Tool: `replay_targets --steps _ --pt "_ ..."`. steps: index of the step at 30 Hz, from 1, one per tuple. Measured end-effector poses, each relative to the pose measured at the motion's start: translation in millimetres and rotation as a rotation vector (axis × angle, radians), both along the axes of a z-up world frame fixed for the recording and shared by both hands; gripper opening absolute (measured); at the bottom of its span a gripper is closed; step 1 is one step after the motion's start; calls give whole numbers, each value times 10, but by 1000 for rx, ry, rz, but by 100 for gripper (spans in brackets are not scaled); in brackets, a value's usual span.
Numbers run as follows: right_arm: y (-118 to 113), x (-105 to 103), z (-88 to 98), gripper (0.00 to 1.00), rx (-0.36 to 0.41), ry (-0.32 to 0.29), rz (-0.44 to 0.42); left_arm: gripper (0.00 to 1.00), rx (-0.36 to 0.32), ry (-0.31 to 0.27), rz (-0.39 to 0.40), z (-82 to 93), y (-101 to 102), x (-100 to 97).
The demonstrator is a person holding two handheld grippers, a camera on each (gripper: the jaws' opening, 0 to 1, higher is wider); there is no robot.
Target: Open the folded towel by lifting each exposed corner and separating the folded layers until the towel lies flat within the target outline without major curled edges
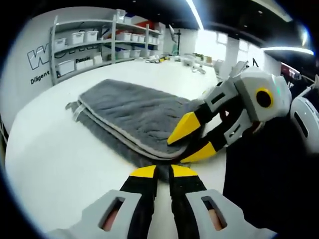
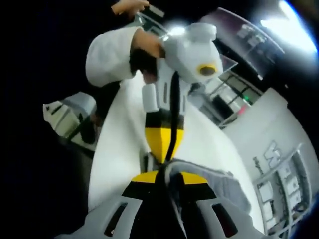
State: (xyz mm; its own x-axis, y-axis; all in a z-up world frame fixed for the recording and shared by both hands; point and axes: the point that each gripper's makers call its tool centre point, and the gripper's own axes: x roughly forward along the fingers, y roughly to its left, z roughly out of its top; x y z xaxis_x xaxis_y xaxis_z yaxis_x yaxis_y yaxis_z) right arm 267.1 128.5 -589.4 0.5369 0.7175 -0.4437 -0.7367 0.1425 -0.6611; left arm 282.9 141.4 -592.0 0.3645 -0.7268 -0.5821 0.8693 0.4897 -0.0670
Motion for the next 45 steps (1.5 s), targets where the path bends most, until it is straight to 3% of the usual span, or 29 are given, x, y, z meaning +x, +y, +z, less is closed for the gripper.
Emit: replay_targets --steps 16,20,27,31,34,42,45 --pt "-20 53 -27 0 -28 -23 -80 4 39 14 58 -75 -12 43" --pt "-36 69 18 0 54 37 -97 4 47 10 67 -78 -10 47" --pt "-56 66 145 0 118 51 -103 4 63 2 75 -82 -21 46" --pt "-126 102 297 0 250 114 -168 4 70 -2 79 -81 -20 48" --pt "-222 185 435 0 327 115 -215 4 72 -1 83 -81 -20 50" --pt "-457 276 593 0 451 143 -273 4 82 -8 89 -86 -19 47" --pt "-536 279 618 0 509 182 -287 4 82 -7 91 -88 -17 51"
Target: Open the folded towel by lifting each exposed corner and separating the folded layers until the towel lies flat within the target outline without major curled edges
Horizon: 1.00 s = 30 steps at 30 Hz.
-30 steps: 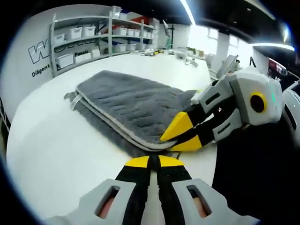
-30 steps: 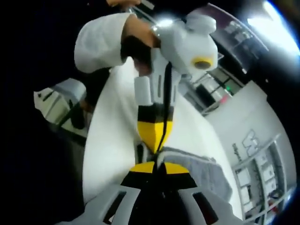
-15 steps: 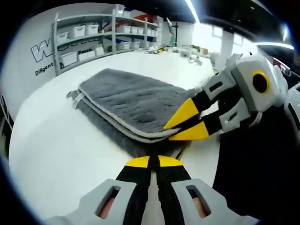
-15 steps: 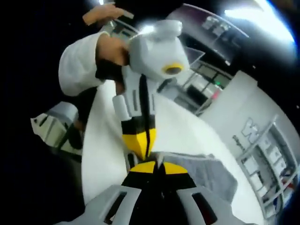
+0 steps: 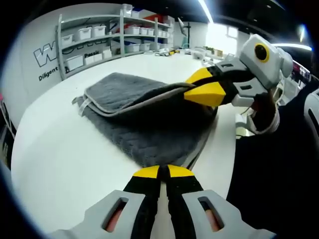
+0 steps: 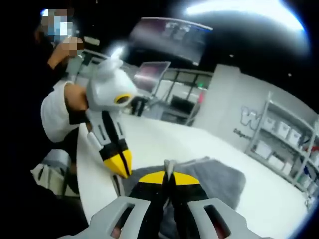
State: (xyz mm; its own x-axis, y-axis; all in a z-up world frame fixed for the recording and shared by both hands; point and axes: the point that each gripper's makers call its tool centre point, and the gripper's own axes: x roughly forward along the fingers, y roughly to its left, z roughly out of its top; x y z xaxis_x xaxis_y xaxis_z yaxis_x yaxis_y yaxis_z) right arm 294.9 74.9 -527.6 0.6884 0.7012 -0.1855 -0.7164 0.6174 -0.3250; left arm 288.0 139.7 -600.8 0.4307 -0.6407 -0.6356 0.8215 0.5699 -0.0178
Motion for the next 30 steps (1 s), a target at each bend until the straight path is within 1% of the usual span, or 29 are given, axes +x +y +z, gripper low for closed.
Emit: replay_targets --steps 1,4,5,9,17,24,26,30 --pt "-16 7 10 0 17 14 2 4 0 0 1 0 0 0" --pt "-75 26 42 0 45 26 -4 4 0 0 2 -2 1 2" --pt "-120 47 52 0 69 38 -10 4 0 -1 2 -2 2 2" --pt "-229 85 69 0 101 49 -25 4 -2 2 4 -4 3 0" --pt "-487 143 207 0 181 74 -56 4 6 -8 -1 0 5 -6" --pt "-682 174 269 0 202 76 -79 4 10 -8 7 1 10 -7" --pt "-759 185 278 0 207 76 -88 3 22 -21 0 2 8 -8" --pt "-860 221 318 0 210 70 -106 3 27 -19 5 1 9 -5"
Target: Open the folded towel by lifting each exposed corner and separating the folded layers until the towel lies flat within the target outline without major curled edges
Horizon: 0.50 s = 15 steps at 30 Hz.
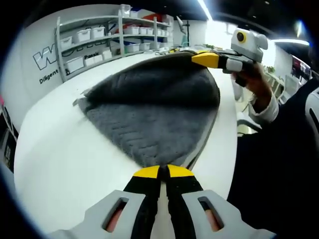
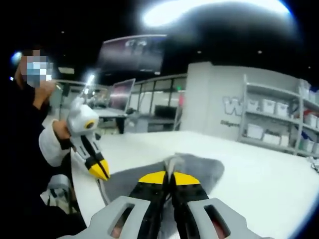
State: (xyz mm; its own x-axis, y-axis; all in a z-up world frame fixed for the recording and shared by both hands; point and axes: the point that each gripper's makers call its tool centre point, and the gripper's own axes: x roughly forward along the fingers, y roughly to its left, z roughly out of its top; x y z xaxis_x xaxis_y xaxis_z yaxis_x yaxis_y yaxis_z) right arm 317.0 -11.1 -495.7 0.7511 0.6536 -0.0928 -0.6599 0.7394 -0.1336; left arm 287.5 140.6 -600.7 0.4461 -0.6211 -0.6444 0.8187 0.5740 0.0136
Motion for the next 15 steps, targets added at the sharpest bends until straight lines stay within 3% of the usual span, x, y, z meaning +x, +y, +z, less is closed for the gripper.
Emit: replay_targets --steps 15 --pt "-436 137 28 0 -3 6 -90 3 -3 43 55 -10 4 12"
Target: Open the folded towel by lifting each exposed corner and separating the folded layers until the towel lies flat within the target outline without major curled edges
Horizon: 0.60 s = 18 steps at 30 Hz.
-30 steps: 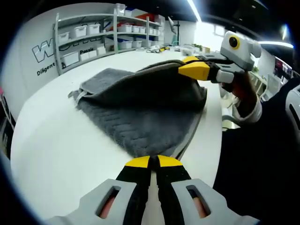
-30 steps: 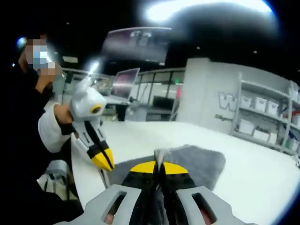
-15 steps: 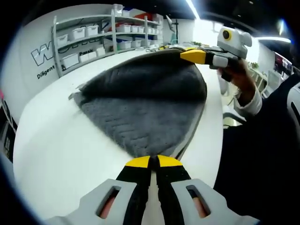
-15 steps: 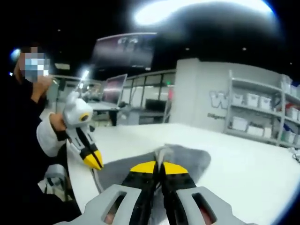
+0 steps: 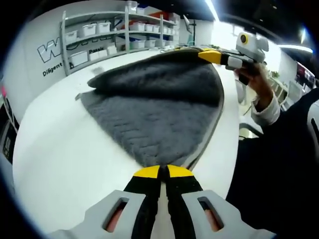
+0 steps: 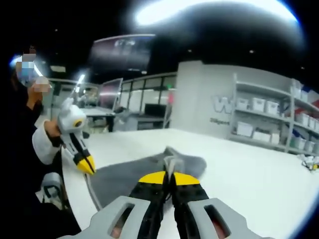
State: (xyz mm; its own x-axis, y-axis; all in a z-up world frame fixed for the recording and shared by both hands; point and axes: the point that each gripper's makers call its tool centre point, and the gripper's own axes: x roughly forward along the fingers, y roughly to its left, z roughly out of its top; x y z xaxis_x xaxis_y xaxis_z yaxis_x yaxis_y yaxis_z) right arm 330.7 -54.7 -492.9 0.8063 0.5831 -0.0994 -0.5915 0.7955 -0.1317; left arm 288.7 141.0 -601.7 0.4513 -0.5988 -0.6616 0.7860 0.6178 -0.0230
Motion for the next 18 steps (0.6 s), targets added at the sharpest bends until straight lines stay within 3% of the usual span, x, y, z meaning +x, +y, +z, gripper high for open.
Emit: replay_targets --steps 18 --pt "-433 130 -7 0 15 12 -91 3 -12 16 6 -3 -104 -19"
